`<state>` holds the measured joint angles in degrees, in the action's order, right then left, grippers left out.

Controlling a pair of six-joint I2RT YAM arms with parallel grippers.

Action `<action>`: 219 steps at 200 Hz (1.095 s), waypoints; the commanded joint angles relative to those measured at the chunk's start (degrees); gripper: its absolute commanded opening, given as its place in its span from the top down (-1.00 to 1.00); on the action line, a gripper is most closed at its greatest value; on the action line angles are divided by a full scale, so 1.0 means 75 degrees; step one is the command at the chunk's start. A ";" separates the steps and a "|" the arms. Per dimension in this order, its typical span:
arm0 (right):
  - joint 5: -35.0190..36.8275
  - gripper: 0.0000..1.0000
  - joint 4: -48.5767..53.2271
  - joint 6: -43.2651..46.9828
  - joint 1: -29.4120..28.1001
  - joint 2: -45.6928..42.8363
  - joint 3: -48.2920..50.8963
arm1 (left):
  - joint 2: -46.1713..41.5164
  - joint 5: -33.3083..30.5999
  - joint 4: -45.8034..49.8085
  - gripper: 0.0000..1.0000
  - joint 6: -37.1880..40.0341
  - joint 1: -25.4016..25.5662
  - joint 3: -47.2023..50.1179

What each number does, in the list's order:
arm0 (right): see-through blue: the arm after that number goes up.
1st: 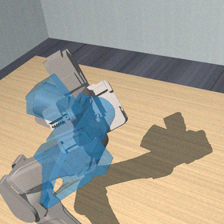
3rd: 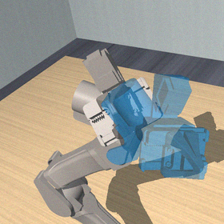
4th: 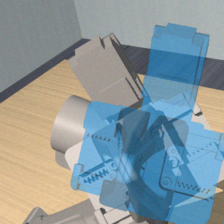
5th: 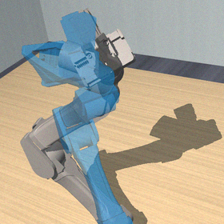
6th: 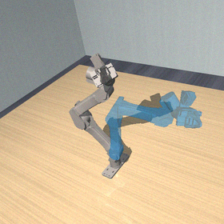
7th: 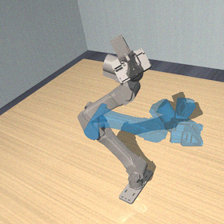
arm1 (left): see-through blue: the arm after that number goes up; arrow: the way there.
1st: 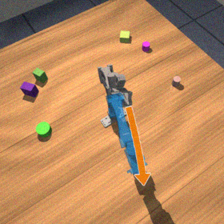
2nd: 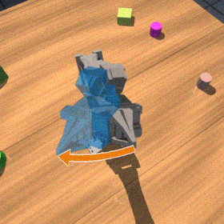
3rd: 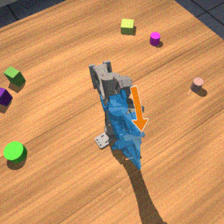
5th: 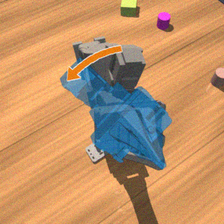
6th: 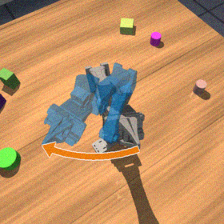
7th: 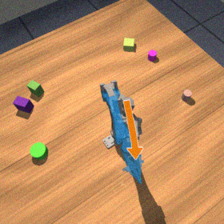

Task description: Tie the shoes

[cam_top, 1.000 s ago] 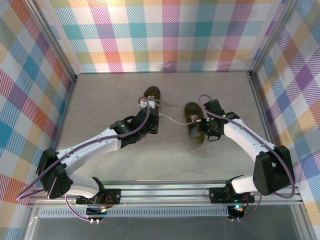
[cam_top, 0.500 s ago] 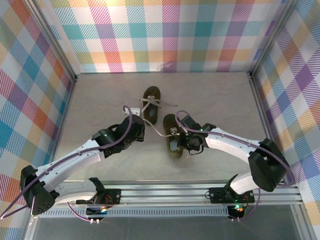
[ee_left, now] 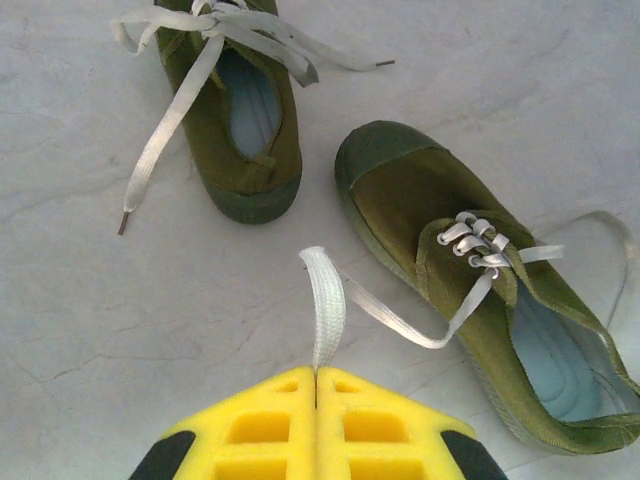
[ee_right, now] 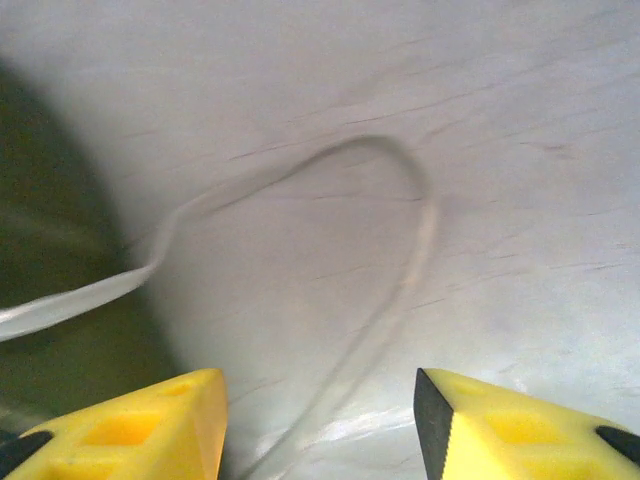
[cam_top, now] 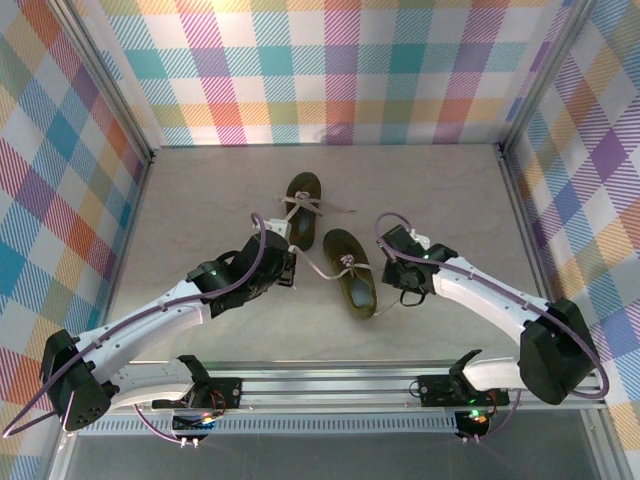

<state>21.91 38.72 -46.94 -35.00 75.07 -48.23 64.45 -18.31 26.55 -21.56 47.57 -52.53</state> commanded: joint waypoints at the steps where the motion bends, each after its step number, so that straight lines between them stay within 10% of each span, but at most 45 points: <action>1: 0.0010 -0.09 0.0309 0.0303 0.0550 0.0170 0.0311 | -0.0036 0.0167 -0.0199 1.00 0.0173 -0.0126 -0.0232; 98: -0.1469 -0.05 -0.1110 0.0727 0.1300 0.1529 0.0436 | -0.0400 -0.0044 0.0105 1.00 0.0162 -0.0354 -0.0122; 169: -0.0947 0.99 -0.1022 0.0571 0.1304 0.1217 0.0638 | -0.0865 -0.0088 0.0505 1.00 0.0264 -0.0762 -0.0312; 219: 0.0209 1.00 0.0025 0.0707 0.1304 -0.0263 0.0439 | -0.0981 -0.0080 0.0718 1.00 0.0400 -0.0916 -0.0435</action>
<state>17.93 33.32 -42.39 -25.23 77.08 -43.48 58.11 -18.04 29.89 -20.03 41.56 -53.63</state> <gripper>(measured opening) 0.045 0.054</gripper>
